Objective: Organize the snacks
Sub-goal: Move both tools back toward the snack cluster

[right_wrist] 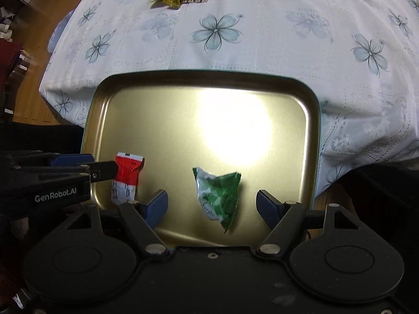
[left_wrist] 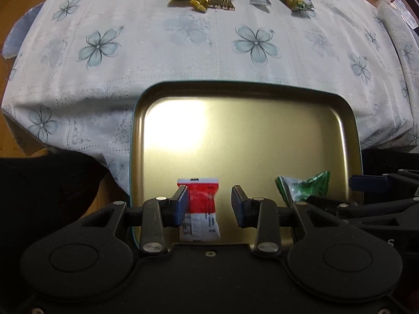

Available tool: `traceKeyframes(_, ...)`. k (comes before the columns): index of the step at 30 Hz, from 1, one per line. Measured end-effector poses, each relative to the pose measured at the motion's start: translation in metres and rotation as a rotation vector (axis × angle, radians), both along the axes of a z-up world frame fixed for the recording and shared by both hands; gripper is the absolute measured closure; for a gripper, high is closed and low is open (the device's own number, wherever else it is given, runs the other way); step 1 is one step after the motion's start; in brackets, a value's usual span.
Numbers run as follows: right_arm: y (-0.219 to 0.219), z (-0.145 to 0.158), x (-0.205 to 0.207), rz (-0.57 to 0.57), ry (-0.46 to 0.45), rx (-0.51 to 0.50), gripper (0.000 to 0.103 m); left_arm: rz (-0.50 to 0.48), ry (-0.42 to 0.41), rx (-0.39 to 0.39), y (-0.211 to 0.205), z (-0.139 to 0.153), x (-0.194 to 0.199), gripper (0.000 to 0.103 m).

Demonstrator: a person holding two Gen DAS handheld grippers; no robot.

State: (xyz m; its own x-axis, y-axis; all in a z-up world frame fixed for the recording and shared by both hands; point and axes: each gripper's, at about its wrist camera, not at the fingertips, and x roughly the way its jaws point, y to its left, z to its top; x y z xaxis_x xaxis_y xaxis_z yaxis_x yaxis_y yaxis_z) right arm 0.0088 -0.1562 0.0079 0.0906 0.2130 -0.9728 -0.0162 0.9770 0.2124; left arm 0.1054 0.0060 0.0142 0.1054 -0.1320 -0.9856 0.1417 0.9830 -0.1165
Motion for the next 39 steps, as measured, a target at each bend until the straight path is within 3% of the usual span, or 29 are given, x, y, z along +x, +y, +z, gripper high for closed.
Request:
traceKeyframes(9, -0.031, 0.01, 0.066, -0.065, -0.036, -0.002, 0.026, 0.044, -0.041, 0.011, 0.003, 0.013, 0.066, 0.058)
traceKeyframes(20, -0.077, -0.004, 0.164, -0.271, -0.098, 0.034, 0.031, 0.116, -0.047, -0.014, -0.003, 0.003, 0.145, 0.058)
traceKeyframes(26, -0.094, -0.008, 0.209, -0.384, -0.139, 0.056, 0.032, 0.16, -0.096, -0.031, -0.006, -0.005, 0.186, 0.058)
traceKeyframes(39, -0.111, -0.029, 0.252, -0.519, -0.195, 0.032, 0.048, 0.21, -0.187, -0.082, -0.012, -0.023, 0.247, 0.058)
